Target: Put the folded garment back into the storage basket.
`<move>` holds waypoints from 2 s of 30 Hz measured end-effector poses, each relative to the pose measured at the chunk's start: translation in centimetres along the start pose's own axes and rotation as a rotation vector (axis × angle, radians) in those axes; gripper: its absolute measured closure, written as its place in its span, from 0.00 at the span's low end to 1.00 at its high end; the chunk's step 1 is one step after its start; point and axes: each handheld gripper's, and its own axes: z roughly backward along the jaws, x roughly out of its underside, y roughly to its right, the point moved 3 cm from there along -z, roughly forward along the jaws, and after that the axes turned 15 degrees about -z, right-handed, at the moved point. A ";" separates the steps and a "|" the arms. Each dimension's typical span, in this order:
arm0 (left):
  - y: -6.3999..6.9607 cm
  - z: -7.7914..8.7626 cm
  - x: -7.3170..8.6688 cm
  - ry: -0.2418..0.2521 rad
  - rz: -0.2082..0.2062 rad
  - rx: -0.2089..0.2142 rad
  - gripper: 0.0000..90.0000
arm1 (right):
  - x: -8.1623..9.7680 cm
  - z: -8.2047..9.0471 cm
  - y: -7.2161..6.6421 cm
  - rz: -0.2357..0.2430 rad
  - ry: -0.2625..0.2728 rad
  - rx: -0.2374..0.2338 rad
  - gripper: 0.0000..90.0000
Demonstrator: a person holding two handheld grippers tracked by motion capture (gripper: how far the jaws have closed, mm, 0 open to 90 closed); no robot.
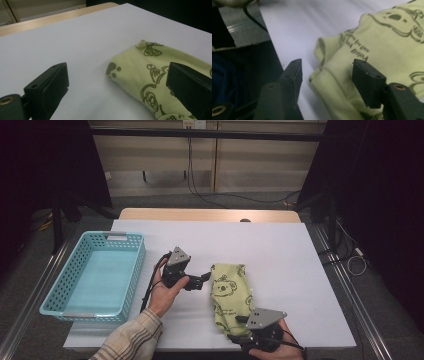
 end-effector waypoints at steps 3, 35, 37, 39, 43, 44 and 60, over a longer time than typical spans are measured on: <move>0.4 -0.4 0.0 -0.005 -0.019 0.013 0.05 | 0.5 -0.1 -0.1 0.014 -0.015 0.007 0.51; -0.4 -0.5 0.4 -0.032 -0.009 -0.015 0.05 | 0.6 -3.4 -0.3 0.102 -0.136 0.058 0.45; -0.4 -0.5 0.4 -0.031 -0.006 -0.014 0.05 | 0.4 -3.5 -0.3 0.105 -0.149 0.063 0.47; -0.3 -0.7 0.5 -0.031 -0.005 -0.007 0.05 | 0.4 -3.5 -0.3 0.102 -0.150 0.068 0.49; -0.2 -1.0 0.5 -0.042 -0.013 -0.010 0.05 | 0.2 -3.4 0.2 0.105 -0.148 0.085 0.63; -0.2 -1.1 0.5 -0.041 -0.012 -0.011 0.05 | 0.2 -3.4 0.2 0.105 -0.148 0.085 0.63; -0.4 -4.5 -0.2 -0.097 0.007 0.023 0.08 | -0.4 -2.7 0.7 0.064 -0.092 0.045 0.83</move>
